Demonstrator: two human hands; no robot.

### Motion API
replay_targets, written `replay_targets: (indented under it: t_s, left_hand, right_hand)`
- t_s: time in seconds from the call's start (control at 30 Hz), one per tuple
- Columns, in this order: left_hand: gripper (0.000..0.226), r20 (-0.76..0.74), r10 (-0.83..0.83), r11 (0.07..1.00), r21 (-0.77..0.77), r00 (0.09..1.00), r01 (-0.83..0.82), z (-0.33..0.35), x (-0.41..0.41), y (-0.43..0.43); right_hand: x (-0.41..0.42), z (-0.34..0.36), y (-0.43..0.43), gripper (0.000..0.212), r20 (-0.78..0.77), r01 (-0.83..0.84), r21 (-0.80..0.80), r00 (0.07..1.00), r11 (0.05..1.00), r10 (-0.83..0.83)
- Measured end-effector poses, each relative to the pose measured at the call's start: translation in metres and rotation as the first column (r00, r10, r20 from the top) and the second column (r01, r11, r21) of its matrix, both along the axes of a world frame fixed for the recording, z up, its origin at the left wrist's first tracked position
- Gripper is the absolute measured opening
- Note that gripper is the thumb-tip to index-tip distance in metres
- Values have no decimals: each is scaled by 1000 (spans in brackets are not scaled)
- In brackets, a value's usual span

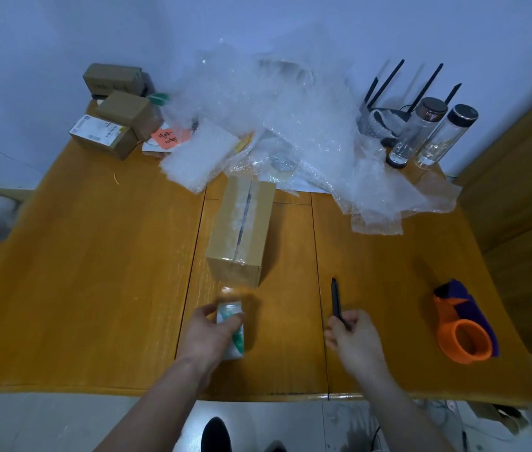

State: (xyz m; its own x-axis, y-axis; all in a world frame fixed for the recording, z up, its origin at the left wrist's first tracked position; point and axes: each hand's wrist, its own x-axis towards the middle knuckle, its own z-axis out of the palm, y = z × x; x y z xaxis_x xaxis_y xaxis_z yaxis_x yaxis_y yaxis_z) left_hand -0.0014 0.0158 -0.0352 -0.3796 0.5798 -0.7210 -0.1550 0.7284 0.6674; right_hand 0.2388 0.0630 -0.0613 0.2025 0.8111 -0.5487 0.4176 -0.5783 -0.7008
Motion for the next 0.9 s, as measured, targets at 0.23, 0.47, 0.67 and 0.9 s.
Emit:
replay_targets:
  t_s: [0.23, 0.47, 0.67, 0.9]
  left_hand:
    - [60, -24, -29, 999, -23, 999, 28, 2, 0, -1]
    - [58, -19, -29, 999, -40, 999, 28, 1, 3, -2]
    - [58, -9, -32, 999, -30, 999, 31, 1, 5, -3]
    - [59, 23, -44, 999, 10, 999, 44, 9, 1, -4]
  right_hand:
    - [-7, 38, -20, 27, -644, 247, -159, 708, 956, -290]
    - [-21, 50, -21, 28, -736, 216, -93, 643, 972, -213]
    - [-24, 50, -20, 34, -591, 192, 6, 793, 981, -151]
    - [-27, 62, -26, 35, -310, -51, 54, 948, 997, 65]
